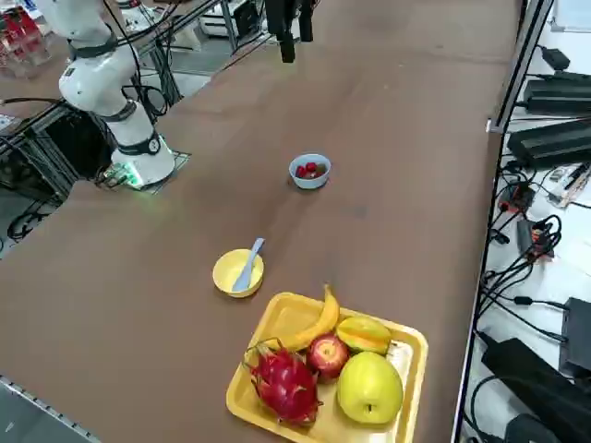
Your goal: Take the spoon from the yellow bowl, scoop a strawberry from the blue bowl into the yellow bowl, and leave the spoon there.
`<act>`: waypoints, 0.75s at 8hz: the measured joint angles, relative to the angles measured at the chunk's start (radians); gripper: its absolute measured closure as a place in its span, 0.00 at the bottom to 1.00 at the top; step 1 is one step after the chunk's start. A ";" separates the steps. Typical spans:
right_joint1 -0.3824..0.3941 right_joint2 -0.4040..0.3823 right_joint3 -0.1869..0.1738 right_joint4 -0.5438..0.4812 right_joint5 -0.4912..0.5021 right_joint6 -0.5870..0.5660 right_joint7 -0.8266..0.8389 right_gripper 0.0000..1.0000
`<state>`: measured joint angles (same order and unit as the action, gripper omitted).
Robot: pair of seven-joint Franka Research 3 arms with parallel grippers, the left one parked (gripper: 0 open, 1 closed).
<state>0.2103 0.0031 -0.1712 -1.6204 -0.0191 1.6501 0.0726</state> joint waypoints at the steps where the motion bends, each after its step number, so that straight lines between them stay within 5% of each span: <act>1: 0.000 0.000 0.000 0.000 0.000 0.000 0.000 0.00; 6: 0.042 0.022 0.003 -0.004 -0.073 -0.015 0.001 0.00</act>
<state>0.2522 0.0254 -0.1682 -1.6240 -0.0925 1.6354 0.0732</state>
